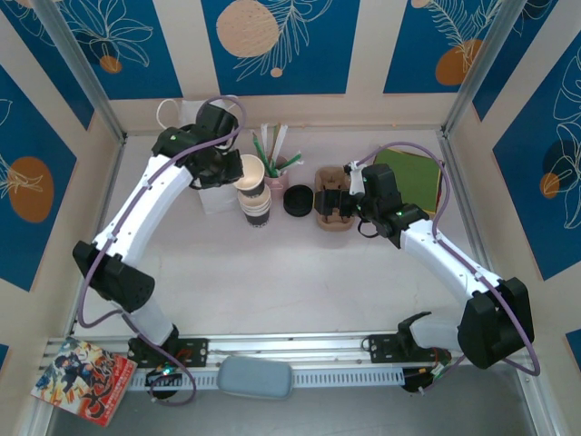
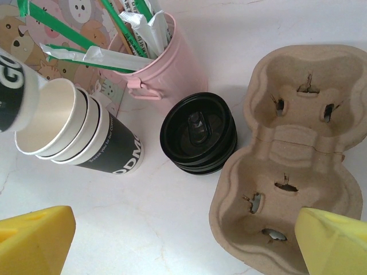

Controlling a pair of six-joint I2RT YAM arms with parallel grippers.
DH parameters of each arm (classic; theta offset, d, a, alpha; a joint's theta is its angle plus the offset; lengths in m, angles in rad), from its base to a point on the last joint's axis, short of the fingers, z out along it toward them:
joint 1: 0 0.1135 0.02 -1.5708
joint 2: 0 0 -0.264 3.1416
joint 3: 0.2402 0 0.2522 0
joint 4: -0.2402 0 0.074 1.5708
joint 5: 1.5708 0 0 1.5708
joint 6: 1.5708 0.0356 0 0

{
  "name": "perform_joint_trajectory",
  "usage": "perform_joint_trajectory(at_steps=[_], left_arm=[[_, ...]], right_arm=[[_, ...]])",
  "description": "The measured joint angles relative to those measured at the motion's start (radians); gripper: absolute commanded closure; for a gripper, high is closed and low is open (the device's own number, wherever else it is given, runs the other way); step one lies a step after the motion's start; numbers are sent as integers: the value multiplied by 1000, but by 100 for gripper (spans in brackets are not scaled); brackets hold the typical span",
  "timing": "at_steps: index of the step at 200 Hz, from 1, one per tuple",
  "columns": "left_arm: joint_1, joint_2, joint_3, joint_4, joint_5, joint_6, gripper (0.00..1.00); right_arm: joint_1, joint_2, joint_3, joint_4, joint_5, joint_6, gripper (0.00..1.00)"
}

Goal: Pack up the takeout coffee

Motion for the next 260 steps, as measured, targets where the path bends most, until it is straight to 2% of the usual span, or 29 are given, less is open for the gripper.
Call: perform_joint_trajectory(at_steps=[33, 68, 137, 167, 212, 260], left_arm=[[-30, -57, 1, -16, -13, 0, 93], [-120, -112, -42, -14, -17, -2, 93], [-303, -172, -425, 143, 17, -95, 92], [-365, -167, -523, 225, 21, -122, 92], [-406, -120, -606, 328, 21, -136, 91], [-427, -63, -628, 356, 21, -136, 90]], right_arm=[[9, 0, 0, -10, 1, 0, 1], [12, 0, 10, -22, 11, 0, 1], [12, 0, 15, -41, 34, 0, 1], [12, 0, 15, -58, 38, 0, 1], [16, -1, 15, -75, 53, 0, 1], [17, -1, 15, -76, 56, 0, 1]])
